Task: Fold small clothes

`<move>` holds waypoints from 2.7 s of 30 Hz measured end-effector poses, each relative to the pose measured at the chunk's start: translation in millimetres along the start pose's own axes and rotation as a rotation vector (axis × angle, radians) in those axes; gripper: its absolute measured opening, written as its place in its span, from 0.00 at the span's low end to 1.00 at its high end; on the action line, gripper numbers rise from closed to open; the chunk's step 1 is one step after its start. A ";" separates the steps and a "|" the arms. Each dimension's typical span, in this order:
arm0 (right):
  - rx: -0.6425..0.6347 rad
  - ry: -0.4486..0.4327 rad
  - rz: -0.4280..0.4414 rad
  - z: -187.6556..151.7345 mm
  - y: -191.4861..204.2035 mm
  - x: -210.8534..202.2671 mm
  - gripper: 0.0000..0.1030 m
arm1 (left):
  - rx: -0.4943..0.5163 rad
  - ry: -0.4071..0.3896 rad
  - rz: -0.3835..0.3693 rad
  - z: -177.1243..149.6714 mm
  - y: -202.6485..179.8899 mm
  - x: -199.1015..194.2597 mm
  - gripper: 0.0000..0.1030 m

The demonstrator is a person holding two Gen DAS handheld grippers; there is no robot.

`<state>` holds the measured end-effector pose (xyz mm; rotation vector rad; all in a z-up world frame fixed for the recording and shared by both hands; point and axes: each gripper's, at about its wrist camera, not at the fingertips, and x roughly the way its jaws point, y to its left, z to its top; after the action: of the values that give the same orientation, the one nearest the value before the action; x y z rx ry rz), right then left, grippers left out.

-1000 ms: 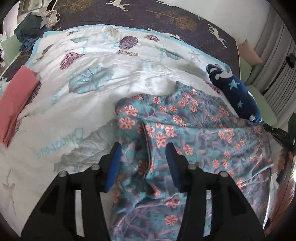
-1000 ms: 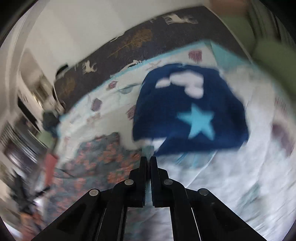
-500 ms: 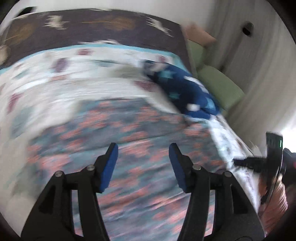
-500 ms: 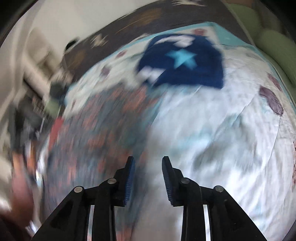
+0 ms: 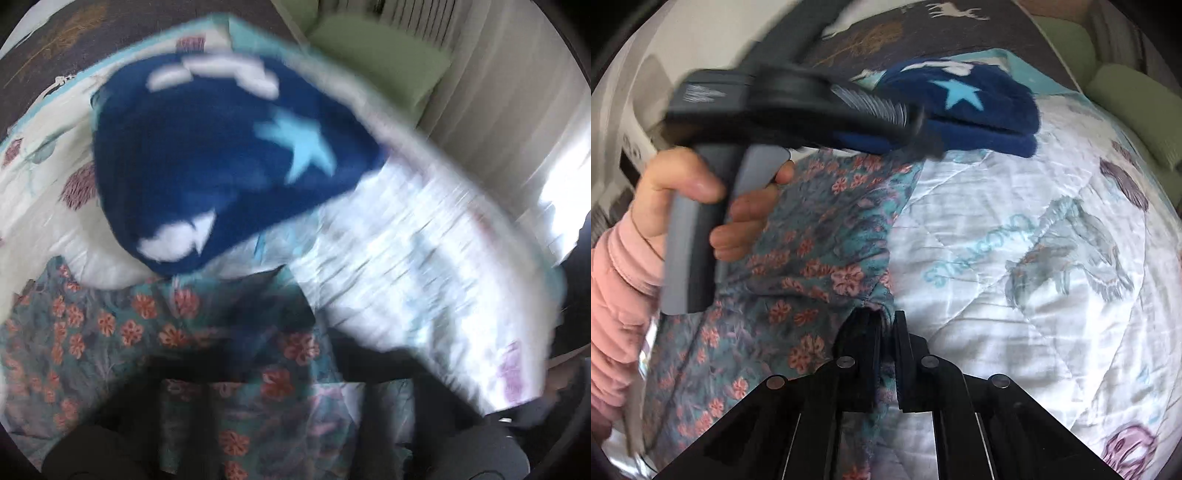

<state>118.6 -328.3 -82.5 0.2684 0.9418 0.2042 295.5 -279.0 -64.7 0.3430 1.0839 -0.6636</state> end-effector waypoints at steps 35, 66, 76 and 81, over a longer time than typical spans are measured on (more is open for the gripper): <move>0.151 -0.020 0.094 -46.5 -6.0 -71.2 0.23 | -0.686 -0.506 0.340 -408.2 165.7 -280.7 0.77; 0.249 0.131 0.270 -199.0 -24.1 -136.1 0.44 | -0.640 -0.277 0.154 -546.7 98.5 -238.6 0.77; 0.207 0.157 0.400 -190.0 -12.5 -120.0 0.57 | -0.705 -0.296 -0.020 -551.5 110.6 -236.0 0.30; 0.160 0.198 0.384 -191.3 -4.9 -118.1 0.48 | -0.668 -0.260 -0.006 -552.6 100.3 -238.0 0.39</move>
<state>-105.2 -340.8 -100.4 0.5854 1.0990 0.5164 -97.5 186.0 -101.6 -0.3155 0.9922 -0.3081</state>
